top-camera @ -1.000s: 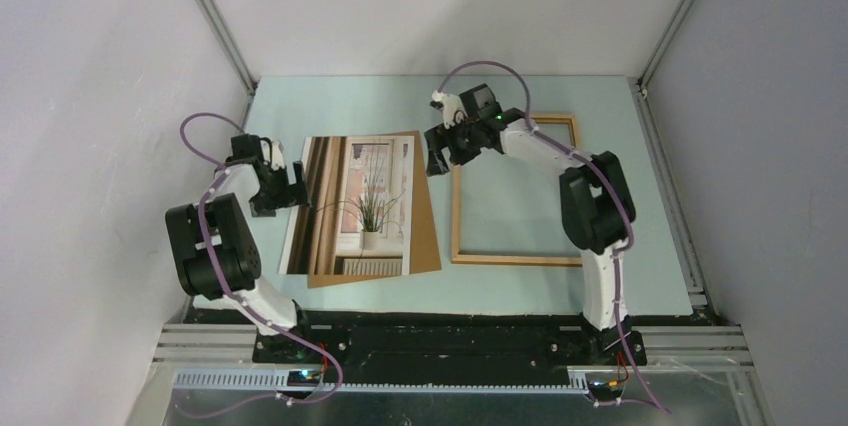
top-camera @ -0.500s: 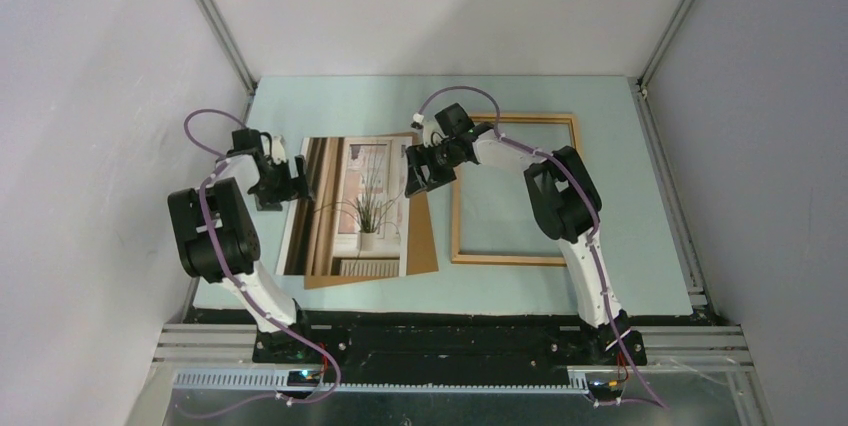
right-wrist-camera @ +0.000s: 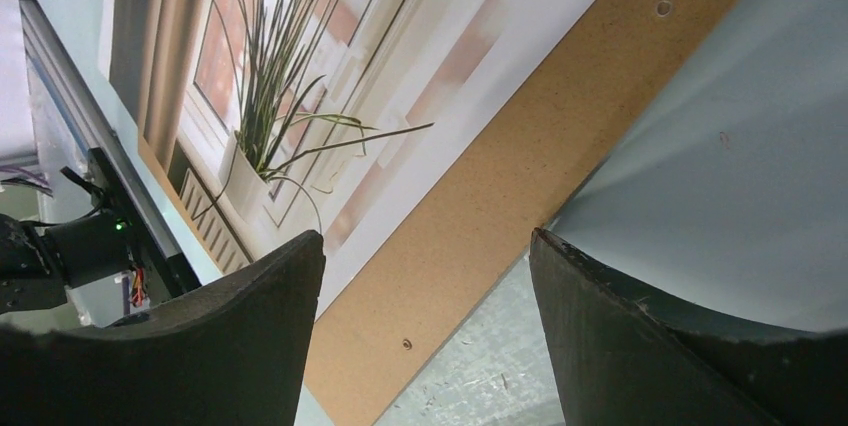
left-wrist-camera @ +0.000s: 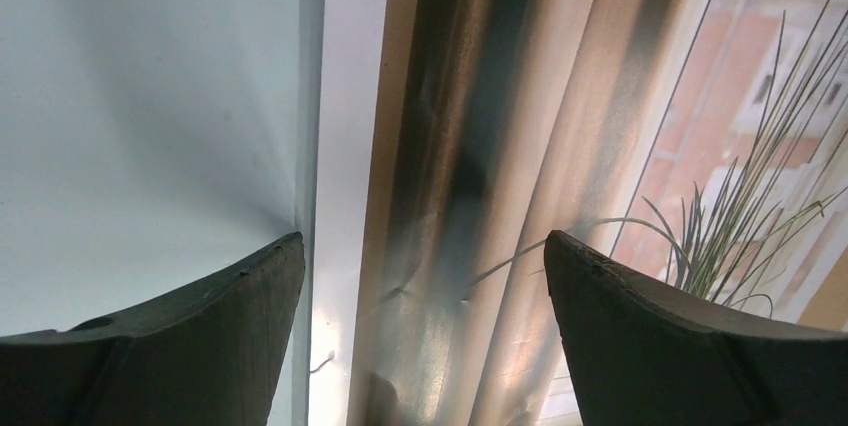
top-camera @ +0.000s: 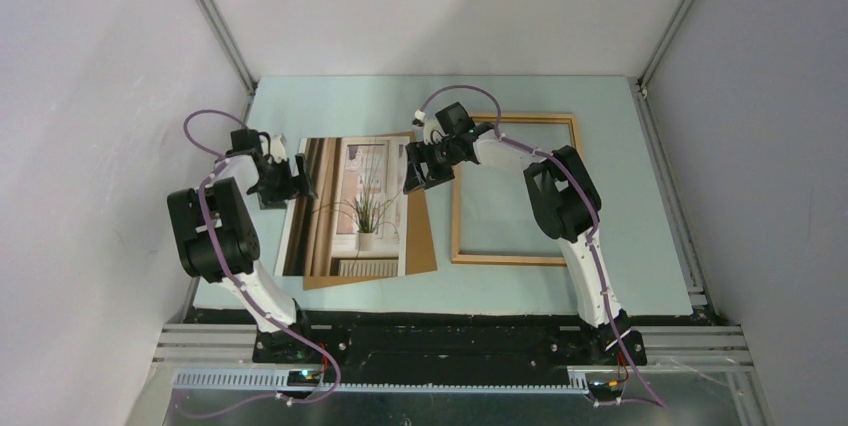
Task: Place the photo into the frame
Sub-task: Pick up the photo at the center of the board.
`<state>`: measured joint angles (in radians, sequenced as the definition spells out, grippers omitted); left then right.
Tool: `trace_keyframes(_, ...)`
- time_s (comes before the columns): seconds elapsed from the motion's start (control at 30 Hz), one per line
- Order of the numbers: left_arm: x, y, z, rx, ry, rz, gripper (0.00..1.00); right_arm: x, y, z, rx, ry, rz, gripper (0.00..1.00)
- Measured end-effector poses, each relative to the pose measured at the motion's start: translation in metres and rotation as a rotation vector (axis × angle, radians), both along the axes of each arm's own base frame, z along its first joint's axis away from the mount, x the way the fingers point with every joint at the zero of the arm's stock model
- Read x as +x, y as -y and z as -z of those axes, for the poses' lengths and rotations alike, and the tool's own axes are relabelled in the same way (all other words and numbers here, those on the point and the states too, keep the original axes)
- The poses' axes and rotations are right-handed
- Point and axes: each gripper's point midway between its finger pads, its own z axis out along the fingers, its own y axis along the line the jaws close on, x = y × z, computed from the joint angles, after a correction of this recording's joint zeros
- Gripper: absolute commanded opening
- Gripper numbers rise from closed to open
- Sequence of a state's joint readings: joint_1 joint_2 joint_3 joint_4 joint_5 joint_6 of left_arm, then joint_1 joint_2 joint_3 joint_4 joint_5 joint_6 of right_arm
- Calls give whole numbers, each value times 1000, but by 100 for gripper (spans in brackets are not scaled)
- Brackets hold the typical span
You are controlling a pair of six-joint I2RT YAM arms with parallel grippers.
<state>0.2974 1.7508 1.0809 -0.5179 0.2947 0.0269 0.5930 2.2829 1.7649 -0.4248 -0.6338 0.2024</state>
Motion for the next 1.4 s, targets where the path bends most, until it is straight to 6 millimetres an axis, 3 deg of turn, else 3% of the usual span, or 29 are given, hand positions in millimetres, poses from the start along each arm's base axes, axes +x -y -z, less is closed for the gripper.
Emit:
trace_keyframes(0.83,2,15,-3,-96,32,32,92,-7,-12,-16,88,-61,6,78)
trace_keyframes(1.4,2,15,-3,-100,34,33,92,-14,-16,-2,117,-185,39,75)
